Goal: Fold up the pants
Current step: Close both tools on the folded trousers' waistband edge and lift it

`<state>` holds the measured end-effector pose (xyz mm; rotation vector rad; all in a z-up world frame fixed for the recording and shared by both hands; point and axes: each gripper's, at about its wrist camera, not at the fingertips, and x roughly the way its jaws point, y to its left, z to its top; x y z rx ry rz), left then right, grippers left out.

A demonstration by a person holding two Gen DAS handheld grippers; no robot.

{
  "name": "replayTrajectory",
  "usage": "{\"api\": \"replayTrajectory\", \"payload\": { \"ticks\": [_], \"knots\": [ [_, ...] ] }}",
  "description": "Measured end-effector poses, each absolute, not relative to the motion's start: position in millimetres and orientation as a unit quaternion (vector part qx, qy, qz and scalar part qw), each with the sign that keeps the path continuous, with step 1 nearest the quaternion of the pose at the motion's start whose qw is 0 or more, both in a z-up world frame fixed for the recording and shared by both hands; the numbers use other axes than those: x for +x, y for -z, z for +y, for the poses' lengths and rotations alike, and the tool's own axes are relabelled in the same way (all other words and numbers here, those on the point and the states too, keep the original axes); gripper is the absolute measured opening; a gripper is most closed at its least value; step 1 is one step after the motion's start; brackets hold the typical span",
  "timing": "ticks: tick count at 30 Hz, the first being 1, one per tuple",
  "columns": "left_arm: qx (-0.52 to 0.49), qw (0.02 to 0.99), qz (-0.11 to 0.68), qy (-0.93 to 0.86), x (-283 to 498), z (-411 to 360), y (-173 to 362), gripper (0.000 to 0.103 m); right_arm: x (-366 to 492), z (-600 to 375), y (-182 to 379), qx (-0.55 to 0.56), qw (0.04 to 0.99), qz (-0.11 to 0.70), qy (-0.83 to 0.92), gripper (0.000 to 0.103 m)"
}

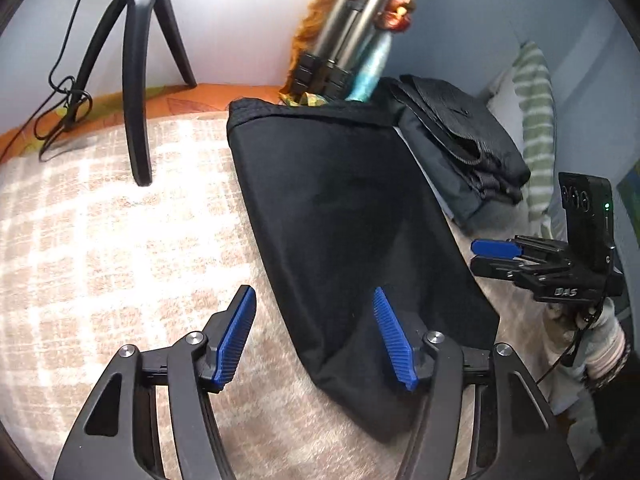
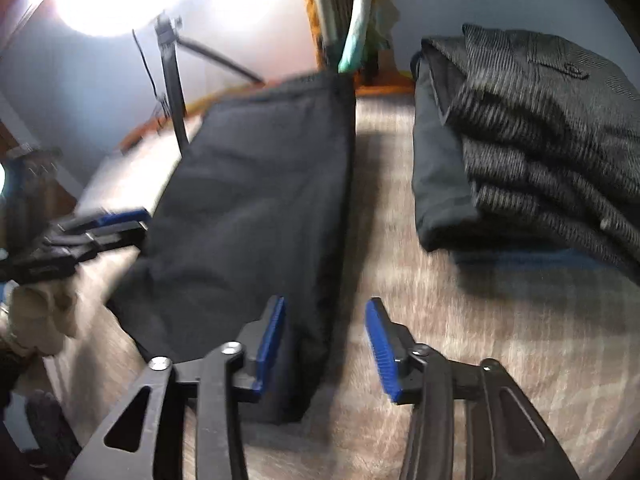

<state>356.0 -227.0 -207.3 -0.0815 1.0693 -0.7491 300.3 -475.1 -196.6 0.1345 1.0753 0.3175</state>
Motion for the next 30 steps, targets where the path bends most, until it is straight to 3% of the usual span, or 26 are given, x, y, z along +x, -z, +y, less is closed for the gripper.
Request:
{"api": "replayTrajectory", "payload": {
  "ticks": [1,5,16,30],
  "knots": [
    [-0.044,0.793,0.499,0.348,359,-226,207,0.061,303,-479,193,0.079,0.848,0.499,-0.157,0.064],
    [-0.059,0.789,0.504,0.344,370,-228,207,0.061,320,-482,186,0.097,0.857,0.479,-0.166,0.070],
    [-0.082,0.778,0.523,0.339,394,-241,224,0.061,372,-466,208,0.118,0.853,0.481,-0.162,0.071],
    [-0.087,0.784,0.503,0.354,399,-252,230,0.061,375,-446,225,0.103,0.843,0.493,-0.188,0.072]
  ]
}}
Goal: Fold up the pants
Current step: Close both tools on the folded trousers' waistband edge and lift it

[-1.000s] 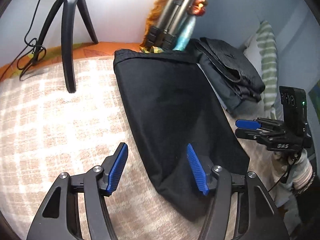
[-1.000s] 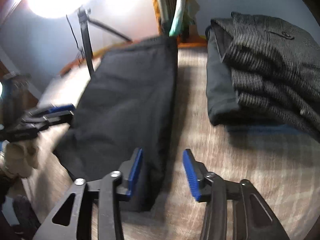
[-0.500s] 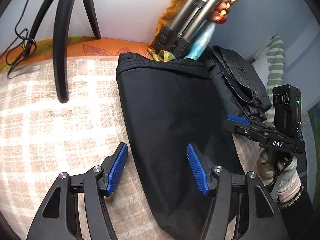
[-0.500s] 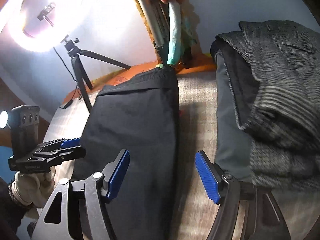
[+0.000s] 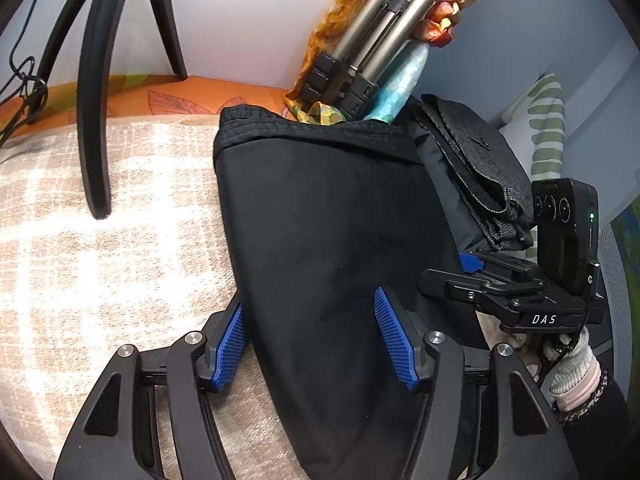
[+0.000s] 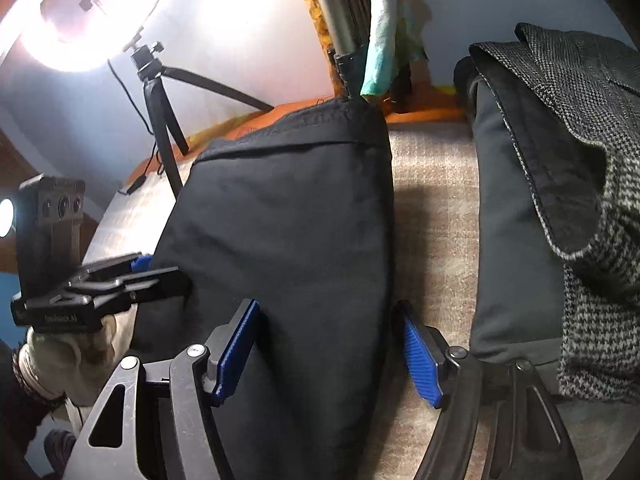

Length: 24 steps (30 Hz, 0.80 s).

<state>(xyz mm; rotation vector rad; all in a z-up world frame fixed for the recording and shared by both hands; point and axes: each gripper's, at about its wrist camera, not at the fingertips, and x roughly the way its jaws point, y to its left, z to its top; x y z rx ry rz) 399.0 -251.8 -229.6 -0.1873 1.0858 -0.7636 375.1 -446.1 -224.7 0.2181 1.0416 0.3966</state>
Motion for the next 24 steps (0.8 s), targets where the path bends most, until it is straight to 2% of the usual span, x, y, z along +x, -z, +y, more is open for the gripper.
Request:
{"api": "replayTrajectory", "payload": {
  "ticks": [6,10,11,13,16,18,20,22,24],
  "knots": [
    [-0.069,0.790,0.495,0.354,397,-258,229,0.059,378,-430,226,0.102,0.850,0.480,-0.194,0.066],
    [-0.071,0.790,0.496,0.353,398,-254,230,0.053,377,-445,226,0.131,0.842,0.484,-0.198,0.046],
    [-0.073,0.789,0.497,0.353,399,-252,230,0.050,377,-448,226,0.133,0.840,0.487,-0.200,0.045],
    [-0.073,0.789,0.497,0.353,400,-250,231,0.047,376,-449,227,0.126,0.839,0.492,-0.197,0.045],
    [-0.072,0.791,0.494,0.355,400,-248,231,0.044,377,-444,227,0.118,0.840,0.491,-0.196,0.055],
    [-0.075,0.792,0.492,0.353,401,-248,231,0.040,379,-436,226,0.107,0.843,0.490,-0.194,0.058],
    [-0.077,0.793,0.491,0.352,401,-247,230,0.038,381,-432,226,0.103,0.844,0.490,-0.190,0.052],
    [-0.077,0.794,0.491,0.350,401,-246,230,0.036,380,-436,225,0.115,0.845,0.488,-0.188,0.038],
    [-0.077,0.795,0.490,0.350,400,-245,229,0.035,378,-442,221,0.130,0.846,0.480,-0.194,0.029]
  ]
}}
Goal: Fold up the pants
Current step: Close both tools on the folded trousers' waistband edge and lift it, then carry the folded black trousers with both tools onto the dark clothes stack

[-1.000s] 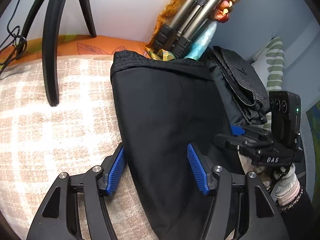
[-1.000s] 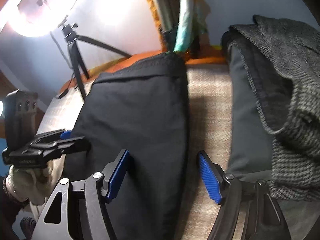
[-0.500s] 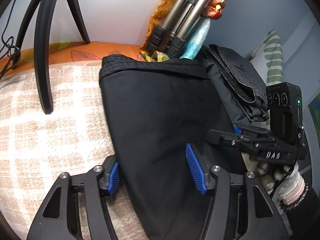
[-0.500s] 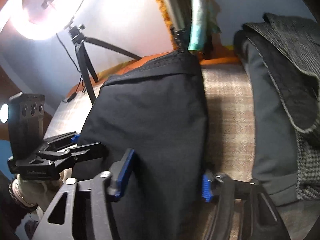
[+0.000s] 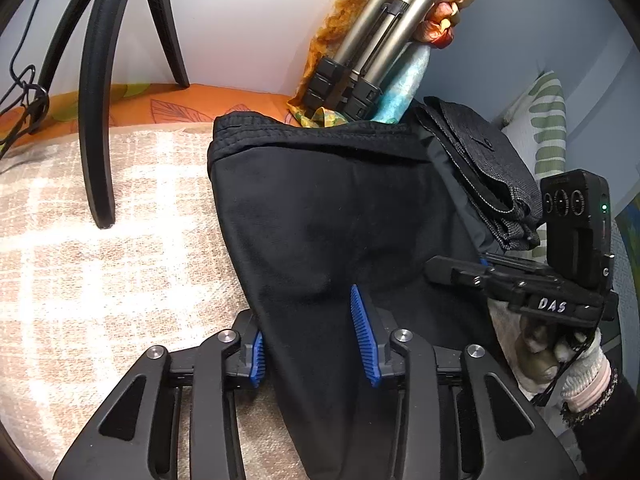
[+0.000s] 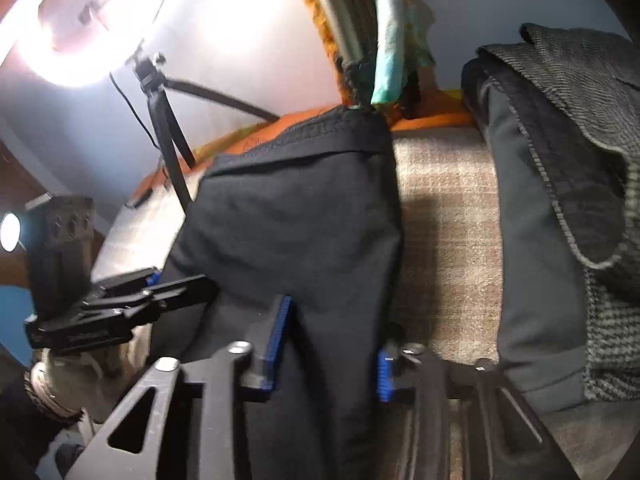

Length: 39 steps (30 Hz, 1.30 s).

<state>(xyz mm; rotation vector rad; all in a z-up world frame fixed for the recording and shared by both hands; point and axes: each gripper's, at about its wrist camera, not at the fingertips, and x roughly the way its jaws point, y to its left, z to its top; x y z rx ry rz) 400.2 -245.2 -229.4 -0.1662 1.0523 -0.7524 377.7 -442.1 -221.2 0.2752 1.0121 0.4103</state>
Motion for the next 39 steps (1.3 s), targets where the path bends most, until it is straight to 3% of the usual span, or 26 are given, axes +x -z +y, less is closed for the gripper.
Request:
{"api": "replayTrajectory", "payload": {
  "ticks": [3,5,7,12,15,19,23,39],
  "knots": [
    [-0.075,0.796,0.488,0.350,399,-245,230,0.034,374,-446,219,0.132,0.849,0.471,-0.201,0.027],
    [-0.074,0.797,0.488,0.349,399,-246,229,0.034,376,-447,223,0.129,0.846,0.479,-0.196,0.033],
    [-0.073,0.796,0.488,0.349,399,-246,229,0.034,379,-450,227,0.135,0.842,0.489,-0.185,0.045],
    [-0.074,0.797,0.486,0.350,398,-246,229,0.033,381,-444,228,0.122,0.845,0.487,-0.183,0.052],
    [-0.074,0.799,0.486,0.348,398,-247,229,0.031,382,-436,227,0.120,0.843,0.487,-0.193,0.039],
    [-0.065,0.807,0.475,0.346,393,-247,220,0.019,376,-437,219,0.125,0.851,0.472,-0.194,0.023],
    [-0.040,0.820,0.456,0.345,384,-249,208,0.014,366,-432,205,0.111,0.863,0.455,-0.188,0.019],
    [-0.022,0.835,0.407,0.370,353,-254,153,0.011,320,-440,151,0.097,0.886,0.416,-0.180,0.016]
  ]
}}
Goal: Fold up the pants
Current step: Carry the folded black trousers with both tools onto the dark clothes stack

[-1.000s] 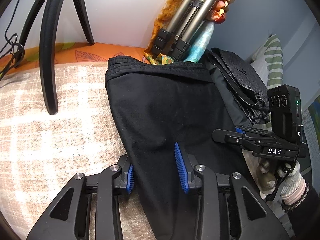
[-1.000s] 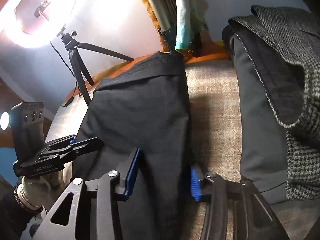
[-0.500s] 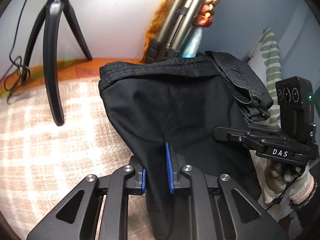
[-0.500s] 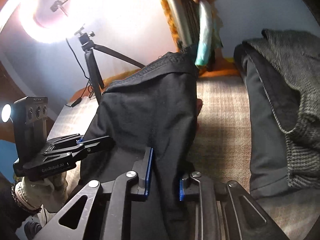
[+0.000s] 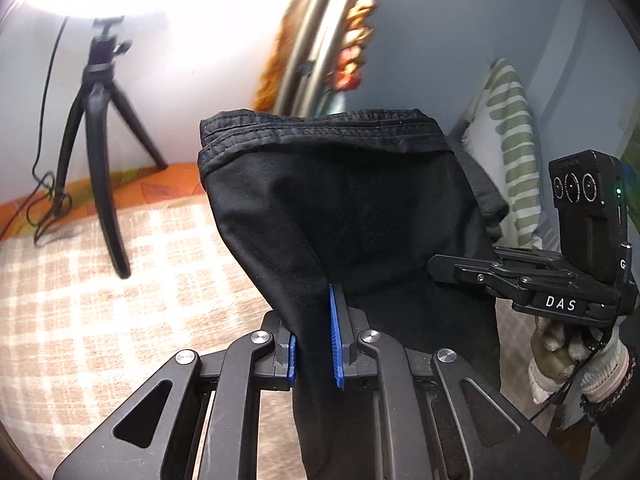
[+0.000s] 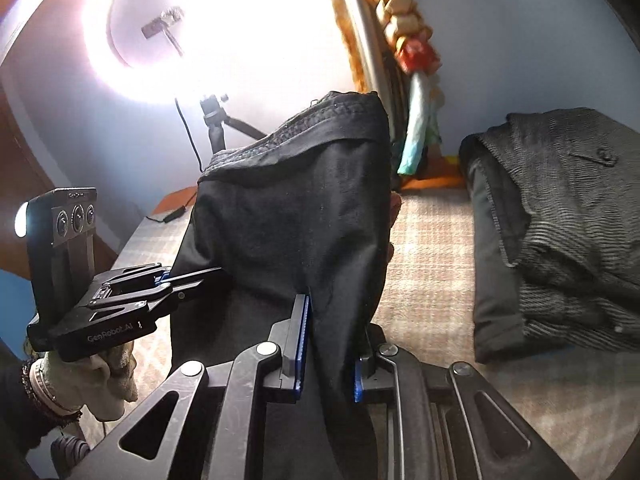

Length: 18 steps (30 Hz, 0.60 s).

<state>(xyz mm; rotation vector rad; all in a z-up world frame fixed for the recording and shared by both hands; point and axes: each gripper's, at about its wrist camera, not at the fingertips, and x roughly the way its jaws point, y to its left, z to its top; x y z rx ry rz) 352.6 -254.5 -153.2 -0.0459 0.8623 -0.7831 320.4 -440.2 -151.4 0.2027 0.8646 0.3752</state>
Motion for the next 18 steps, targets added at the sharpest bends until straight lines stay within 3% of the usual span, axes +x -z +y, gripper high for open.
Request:
{"api": "replayTrajectory", "payload": {
  "ticks": [18],
  "knots": [
    [0.006,0.827,0.351,0.439,324,-361,92,0.011,257,-541,78,0.099,0.917,0.366,-0.123,0.016]
  ]
}}
